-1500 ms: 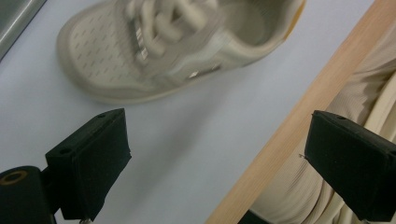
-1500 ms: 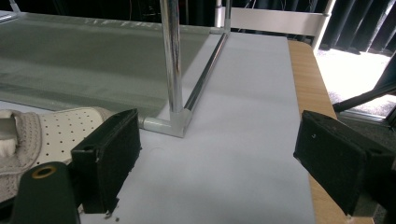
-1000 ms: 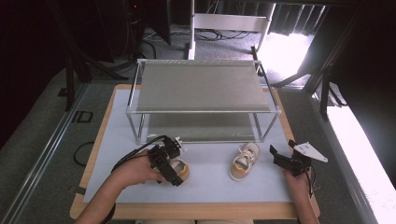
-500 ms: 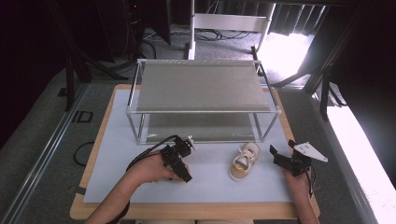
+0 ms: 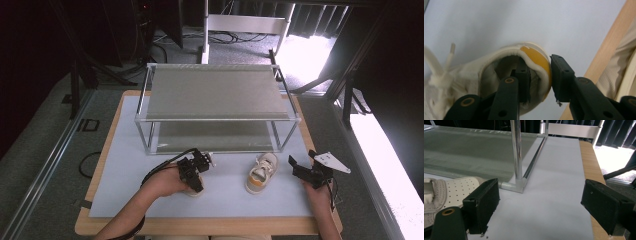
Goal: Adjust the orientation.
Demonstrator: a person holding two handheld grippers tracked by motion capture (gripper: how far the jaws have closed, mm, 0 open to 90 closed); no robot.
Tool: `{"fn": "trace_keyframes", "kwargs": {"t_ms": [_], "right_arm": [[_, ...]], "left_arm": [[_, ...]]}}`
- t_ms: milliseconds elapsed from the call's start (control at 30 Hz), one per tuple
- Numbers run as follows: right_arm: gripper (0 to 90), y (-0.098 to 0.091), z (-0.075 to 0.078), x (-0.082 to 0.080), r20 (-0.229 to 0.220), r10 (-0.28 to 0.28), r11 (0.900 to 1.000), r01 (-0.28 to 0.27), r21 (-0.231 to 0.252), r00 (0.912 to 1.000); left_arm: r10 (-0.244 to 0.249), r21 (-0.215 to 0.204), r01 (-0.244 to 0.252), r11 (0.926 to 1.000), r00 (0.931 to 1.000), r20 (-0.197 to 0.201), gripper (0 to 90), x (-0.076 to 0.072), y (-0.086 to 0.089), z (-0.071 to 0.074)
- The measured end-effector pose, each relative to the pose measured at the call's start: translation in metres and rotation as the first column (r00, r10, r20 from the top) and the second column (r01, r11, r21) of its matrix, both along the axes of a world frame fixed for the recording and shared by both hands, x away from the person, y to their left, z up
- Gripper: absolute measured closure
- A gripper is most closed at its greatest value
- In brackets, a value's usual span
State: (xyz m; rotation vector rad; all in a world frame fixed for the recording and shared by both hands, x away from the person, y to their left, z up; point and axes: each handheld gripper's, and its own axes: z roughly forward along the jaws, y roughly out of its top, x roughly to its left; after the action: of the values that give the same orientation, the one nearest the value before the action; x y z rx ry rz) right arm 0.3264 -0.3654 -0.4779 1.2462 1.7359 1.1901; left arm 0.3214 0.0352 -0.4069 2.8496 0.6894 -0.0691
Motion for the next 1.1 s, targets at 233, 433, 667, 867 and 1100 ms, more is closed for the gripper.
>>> {"fn": "trace_keyframes", "kwargs": {"t_ms": [233, 433, 667, 867, 1100], "right_arm": [[14.4, 0.001, 0.000, 0.000, -0.001, -0.001, 1.0000, 0.001, -0.006, 1.0000], [14.4, 0.000, 0.000, 0.000, -0.001, 0.001, 1.0000, -0.001, -0.004, 1.0000], [14.4, 0.001, 0.000, 0.000, -0.001, 0.001, 1.0000, -0.001, -0.006, 1.0000], [14.3, 0.001, 0.000, 0.000, -0.002, 0.004, 1.0000, -0.004, -0.009, 1.0000], [13.4, 0.003, 0.000, -0.002, 0.017, 0.014, 0.9996, -0.013, -0.025, 0.9998]], "left_arm": [[-0.165, -0.009, 0.165, 0.9863, 0.9861, 0.024, 76.5, -0.004, -0.008, 0.019], [-0.396, 0.048, 0.394, 0.9177, 0.9182, 0.017, 76.2, -0.019, -0.014, 0.020], [-0.398, 0.074, 0.399, 0.9139, 0.9169, -0.034, 71.3, -0.025, -0.011, 0.009], [-0.290, 0.034, 0.289, 0.9566, 0.9567, 0.025, 55.5, -0.025, -0.007, 0.012], [-0.252, 0.009, 0.251, 0.9678, 0.9671, 0.036, 43.3, -0.028, -0.004, 0.008]]}}
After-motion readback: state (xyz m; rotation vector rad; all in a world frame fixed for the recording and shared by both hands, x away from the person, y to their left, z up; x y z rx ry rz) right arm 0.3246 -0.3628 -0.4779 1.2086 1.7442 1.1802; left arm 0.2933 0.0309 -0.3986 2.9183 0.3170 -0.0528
